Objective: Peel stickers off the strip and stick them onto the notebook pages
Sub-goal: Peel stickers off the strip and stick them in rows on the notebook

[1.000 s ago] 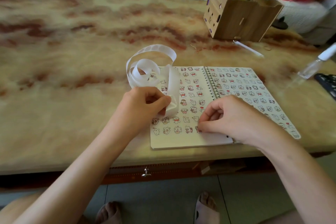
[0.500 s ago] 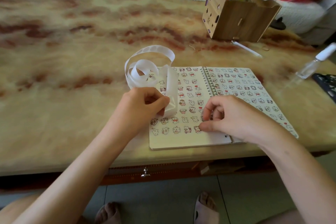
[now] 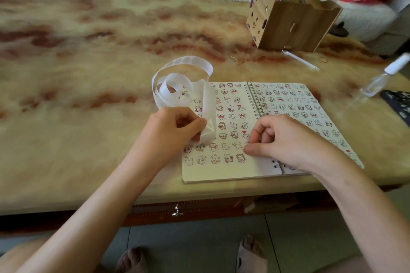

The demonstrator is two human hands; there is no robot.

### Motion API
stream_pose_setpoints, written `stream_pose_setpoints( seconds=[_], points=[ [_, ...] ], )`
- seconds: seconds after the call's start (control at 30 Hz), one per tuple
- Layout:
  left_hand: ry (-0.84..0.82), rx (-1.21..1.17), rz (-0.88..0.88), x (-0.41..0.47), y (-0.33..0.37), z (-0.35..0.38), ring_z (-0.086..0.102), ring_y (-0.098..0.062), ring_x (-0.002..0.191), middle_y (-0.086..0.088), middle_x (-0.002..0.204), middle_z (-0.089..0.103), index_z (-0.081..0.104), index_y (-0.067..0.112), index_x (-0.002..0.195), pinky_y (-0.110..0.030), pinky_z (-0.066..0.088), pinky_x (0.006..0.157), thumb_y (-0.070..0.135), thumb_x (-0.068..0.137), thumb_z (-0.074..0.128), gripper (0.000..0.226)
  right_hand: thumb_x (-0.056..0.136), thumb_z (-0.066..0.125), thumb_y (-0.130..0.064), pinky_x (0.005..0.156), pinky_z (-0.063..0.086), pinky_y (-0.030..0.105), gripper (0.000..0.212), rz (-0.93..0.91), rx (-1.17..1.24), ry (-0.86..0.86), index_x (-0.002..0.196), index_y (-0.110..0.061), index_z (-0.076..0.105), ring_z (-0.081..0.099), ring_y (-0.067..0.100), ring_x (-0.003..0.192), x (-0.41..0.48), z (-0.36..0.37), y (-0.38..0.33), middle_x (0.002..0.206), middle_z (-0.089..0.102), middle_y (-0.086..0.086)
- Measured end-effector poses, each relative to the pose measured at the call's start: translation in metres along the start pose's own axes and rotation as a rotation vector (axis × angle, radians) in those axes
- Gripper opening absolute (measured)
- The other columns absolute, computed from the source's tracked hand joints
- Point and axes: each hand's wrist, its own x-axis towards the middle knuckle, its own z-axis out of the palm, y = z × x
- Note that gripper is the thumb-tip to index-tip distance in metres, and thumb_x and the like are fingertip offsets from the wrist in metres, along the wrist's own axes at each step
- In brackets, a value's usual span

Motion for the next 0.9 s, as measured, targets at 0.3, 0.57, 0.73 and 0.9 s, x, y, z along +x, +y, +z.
stream_pose_setpoints(
  seconds=[0.3, 0.57, 0.73, 0.9],
  points=[
    [-0.008, 0.005, -0.009, 0.000, 0.001, 0.000, 0.050, 0.005, 0.047, 0.012, 0.053, 0.062, 0.064, 0.015, 0.065, -0.007, 0.037, 0.052, 0.025, 0.087, 0.062, 0.024, 0.074, 0.079, -0.036, 0.056, 0.038, 0.027, 0.022, 0.003, -0.018, -0.018, 0.078, -0.024, 0.062, 0.048, 0.008, 0.053, -0.002, 0.000, -0.002, 0.061, 0.058, -0.007],
    [-0.008, 0.005, -0.013, -0.002, 0.003, 0.000, 0.050, 0.005, 0.046, 0.012, 0.053, 0.062, 0.064, 0.015, 0.065, -0.004, 0.035, 0.050, 0.025, 0.088, 0.061, 0.025, 0.065, 0.075, -0.059, 0.051, 0.033, 0.025, 0.042, 0.029, -0.127, 0.070, 0.079, -0.024, 0.060, 0.046, 0.008, 0.051, -0.006, 0.007, -0.011, 0.057, 0.053, -0.009],
    [0.001, -0.001, -0.011, -0.002, 0.002, -0.001, 0.049, 0.005, 0.046, 0.010, 0.053, 0.062, 0.063, 0.016, 0.063, -0.005, 0.035, 0.049, 0.025, 0.088, 0.062, 0.026, 0.078, 0.072, -0.047, 0.054, 0.033, 0.026, 0.025, 0.023, -0.129, 0.065, 0.078, -0.025, 0.060, 0.047, 0.007, 0.055, -0.004, 0.005, -0.007, 0.061, 0.053, -0.009],
    [0.066, -0.069, 0.030, -0.004, 0.005, -0.003, 0.051, 0.004, 0.046, 0.005, 0.056, 0.066, 0.068, 0.012, 0.071, -0.003, 0.035, 0.050, 0.023, 0.089, 0.062, 0.022, 0.085, 0.064, -0.047, 0.056, 0.037, 0.026, 0.021, -0.066, -0.079, 0.104, 0.083, -0.026, 0.062, 0.048, 0.007, 0.055, -0.003, 0.006, -0.009, 0.067, 0.061, -0.006]
  ],
)
